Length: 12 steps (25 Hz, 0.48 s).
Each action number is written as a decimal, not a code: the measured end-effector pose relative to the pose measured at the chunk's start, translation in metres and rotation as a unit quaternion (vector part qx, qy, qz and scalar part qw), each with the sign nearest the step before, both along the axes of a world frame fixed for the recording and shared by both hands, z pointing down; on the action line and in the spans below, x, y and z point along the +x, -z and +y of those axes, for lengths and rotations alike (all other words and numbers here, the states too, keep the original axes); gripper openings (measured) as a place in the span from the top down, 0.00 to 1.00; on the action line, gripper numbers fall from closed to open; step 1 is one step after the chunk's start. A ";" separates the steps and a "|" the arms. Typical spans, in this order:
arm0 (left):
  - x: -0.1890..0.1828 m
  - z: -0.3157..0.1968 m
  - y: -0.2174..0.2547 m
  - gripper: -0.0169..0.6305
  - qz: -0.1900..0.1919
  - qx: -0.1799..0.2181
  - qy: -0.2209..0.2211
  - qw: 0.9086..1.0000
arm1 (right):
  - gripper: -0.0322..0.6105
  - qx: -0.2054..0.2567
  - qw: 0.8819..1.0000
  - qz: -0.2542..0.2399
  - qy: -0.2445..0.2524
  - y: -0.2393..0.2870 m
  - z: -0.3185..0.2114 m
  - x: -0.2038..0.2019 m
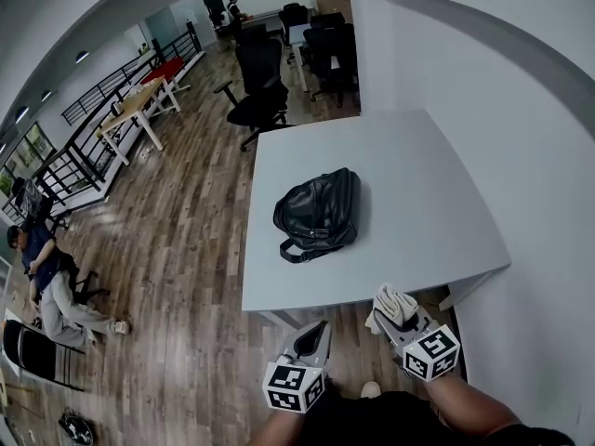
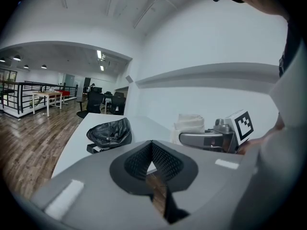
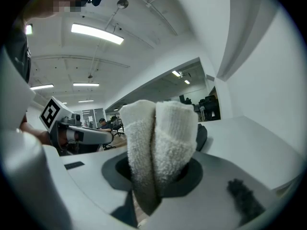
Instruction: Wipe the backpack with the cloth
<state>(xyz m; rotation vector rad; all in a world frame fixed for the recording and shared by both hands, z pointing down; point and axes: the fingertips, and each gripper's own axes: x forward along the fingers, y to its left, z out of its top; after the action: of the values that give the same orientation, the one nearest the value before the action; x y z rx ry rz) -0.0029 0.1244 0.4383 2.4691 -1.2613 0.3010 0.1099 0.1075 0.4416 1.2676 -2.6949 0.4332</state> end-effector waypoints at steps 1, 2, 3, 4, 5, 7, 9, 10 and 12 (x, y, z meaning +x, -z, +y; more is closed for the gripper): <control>0.000 0.000 0.001 0.96 0.000 0.000 0.002 1.000 | 0.80 -0.003 1.000 0.000 0.000 -0.001 0.000 0.001; -0.001 0.001 0.001 0.96 0.001 -0.001 0.003 1.000 | 0.80 -0.007 1.000 -0.001 0.000 -0.002 0.000 0.001; -0.003 0.001 0.002 0.96 0.002 -0.002 0.003 1.000 | 0.80 -0.011 1.000 -0.002 0.000 -0.003 0.000 0.001; -0.005 0.002 0.003 0.96 0.002 -0.001 0.003 1.000 | 0.80 -0.013 1.000 -0.003 -0.001 -0.003 0.001 0.000; -0.008 0.002 0.003 0.96 0.002 0.000 0.003 1.000 | 0.80 -0.012 1.000 -0.002 -0.002 -0.002 0.001 -0.002; -0.015 0.000 0.005 0.96 0.004 0.003 0.002 1.000 | 0.80 -0.004 1.000 0.001 -0.001 0.004 0.002 -0.008; -0.021 0.000 0.007 0.96 0.007 0.007 -0.004 1.000 | 0.80 0.004 1.000 0.005 -0.001 0.011 0.004 -0.015; -0.023 0.000 0.009 0.96 0.007 0.010 -0.009 1.000 | 0.80 0.008 1.000 0.007 -0.003 0.014 0.005 -0.019; -0.031 0.001 0.012 0.96 0.006 0.017 -0.020 1.000 | 0.80 0.010 1.000 0.006 -0.009 0.017 0.005 -0.028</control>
<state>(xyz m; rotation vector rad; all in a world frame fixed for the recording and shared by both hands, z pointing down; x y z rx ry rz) -0.0344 0.1253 0.4259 2.5241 -1.2245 0.2773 0.0818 0.1129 0.4246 1.2959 -2.6870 0.3995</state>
